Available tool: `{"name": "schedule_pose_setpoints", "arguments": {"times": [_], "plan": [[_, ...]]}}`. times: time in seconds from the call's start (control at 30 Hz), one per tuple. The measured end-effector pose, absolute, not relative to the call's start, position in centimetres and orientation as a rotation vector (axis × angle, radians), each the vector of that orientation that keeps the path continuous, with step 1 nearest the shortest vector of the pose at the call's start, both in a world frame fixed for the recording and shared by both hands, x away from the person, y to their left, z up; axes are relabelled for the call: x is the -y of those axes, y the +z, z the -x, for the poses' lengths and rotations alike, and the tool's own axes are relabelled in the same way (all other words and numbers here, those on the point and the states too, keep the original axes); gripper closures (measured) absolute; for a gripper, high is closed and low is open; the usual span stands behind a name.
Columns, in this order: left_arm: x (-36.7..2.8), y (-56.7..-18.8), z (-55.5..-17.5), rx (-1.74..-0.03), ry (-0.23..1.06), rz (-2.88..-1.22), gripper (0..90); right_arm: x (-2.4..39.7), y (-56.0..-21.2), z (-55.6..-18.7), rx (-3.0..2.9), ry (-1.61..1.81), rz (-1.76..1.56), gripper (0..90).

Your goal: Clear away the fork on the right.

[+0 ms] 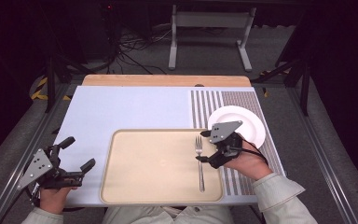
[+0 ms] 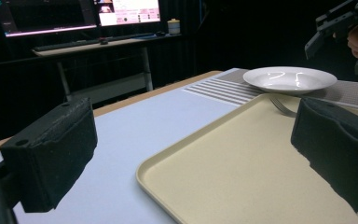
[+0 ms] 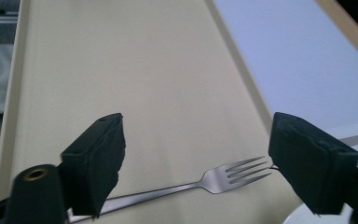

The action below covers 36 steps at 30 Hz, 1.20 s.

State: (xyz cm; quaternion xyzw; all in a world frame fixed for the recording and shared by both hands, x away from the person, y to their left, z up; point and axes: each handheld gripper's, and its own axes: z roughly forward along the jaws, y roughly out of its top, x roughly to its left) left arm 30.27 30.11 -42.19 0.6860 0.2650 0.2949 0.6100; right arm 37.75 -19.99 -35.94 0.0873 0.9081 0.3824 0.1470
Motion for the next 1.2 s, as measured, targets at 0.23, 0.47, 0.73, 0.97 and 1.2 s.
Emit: {"name": "schedule_pose_setpoints", "arguments": {"times": [0.23,0.47,0.73,0.97,1.2], "plan": [[-30.1,-42.2,-30.3,-0.613,0.684,-1.581,0.9,22.2,-35.1,-36.5,-2.467,1.2,-0.363,7.5],[-30.0,-42.1,-30.4,-0.615,0.689,-1.58,0.9,24.7,-34.9,-35.4,-2.315,1.272,-0.451,4.4],[-30.0,-42.1,-30.5,-0.614,0.688,-1.581,0.9,27.1,-34.9,-34.4,-2.19,1.333,-0.524,4.2],[-30.1,-42.0,-30.6,-0.617,0.691,-1.576,0.9,29.1,-35.4,-33.7,-2.103,1.366,-0.56,4.3],[-30.2,-42.0,-30.5,-0.619,0.702,-1.573,0.9,31.1,-36.8,-33.0,-2.015,1.398,-0.603,3.7]]}}
